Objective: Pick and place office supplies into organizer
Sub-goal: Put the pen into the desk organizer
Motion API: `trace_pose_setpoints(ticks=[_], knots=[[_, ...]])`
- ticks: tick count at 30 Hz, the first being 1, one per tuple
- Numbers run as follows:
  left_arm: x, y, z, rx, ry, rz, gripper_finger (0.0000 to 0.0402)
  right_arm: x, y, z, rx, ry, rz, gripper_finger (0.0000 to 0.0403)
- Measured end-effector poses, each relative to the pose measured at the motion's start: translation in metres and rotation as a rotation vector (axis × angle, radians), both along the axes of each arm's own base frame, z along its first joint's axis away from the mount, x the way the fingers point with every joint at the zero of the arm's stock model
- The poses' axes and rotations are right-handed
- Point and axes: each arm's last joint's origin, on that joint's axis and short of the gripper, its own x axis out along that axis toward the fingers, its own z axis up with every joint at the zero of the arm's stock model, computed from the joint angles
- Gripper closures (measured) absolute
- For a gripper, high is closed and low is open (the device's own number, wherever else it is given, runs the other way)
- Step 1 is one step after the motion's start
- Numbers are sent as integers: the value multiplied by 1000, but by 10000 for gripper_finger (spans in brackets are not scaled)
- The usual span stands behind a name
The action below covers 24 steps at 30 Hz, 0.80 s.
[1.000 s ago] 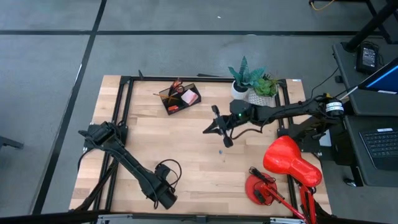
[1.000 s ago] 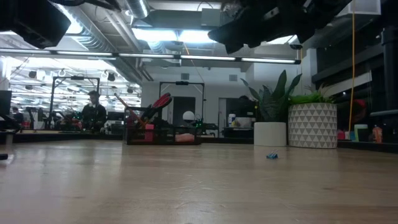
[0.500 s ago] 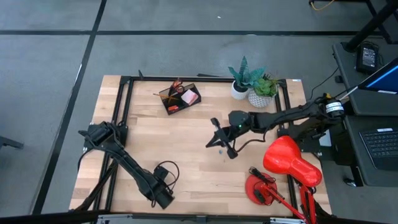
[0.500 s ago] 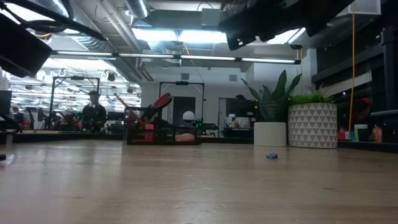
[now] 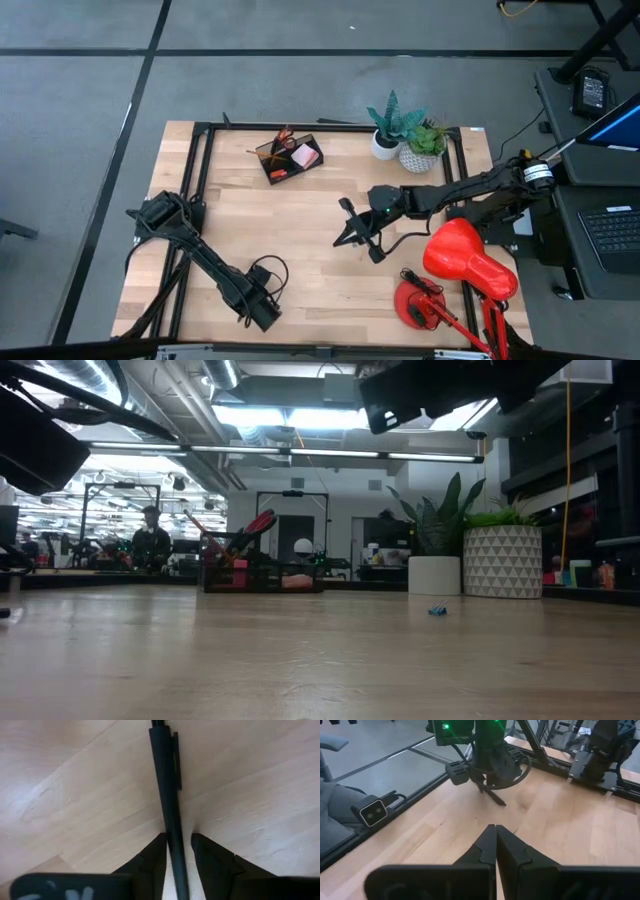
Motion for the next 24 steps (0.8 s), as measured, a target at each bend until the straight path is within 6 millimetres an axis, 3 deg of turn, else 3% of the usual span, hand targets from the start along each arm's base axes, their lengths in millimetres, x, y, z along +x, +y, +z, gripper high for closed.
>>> trace_pose_setpoints(ticks=[9,16,24], knots=[[-1,0,2,4,-8,-54,378,0,0,0,-2,-1,0,393],[-8,4,19,111,-124,-92,380,0,0,0,-2,-1,0,393],[-21,20,55,230,-184,-128,381,0,0,-1,-3,8,0,393]])
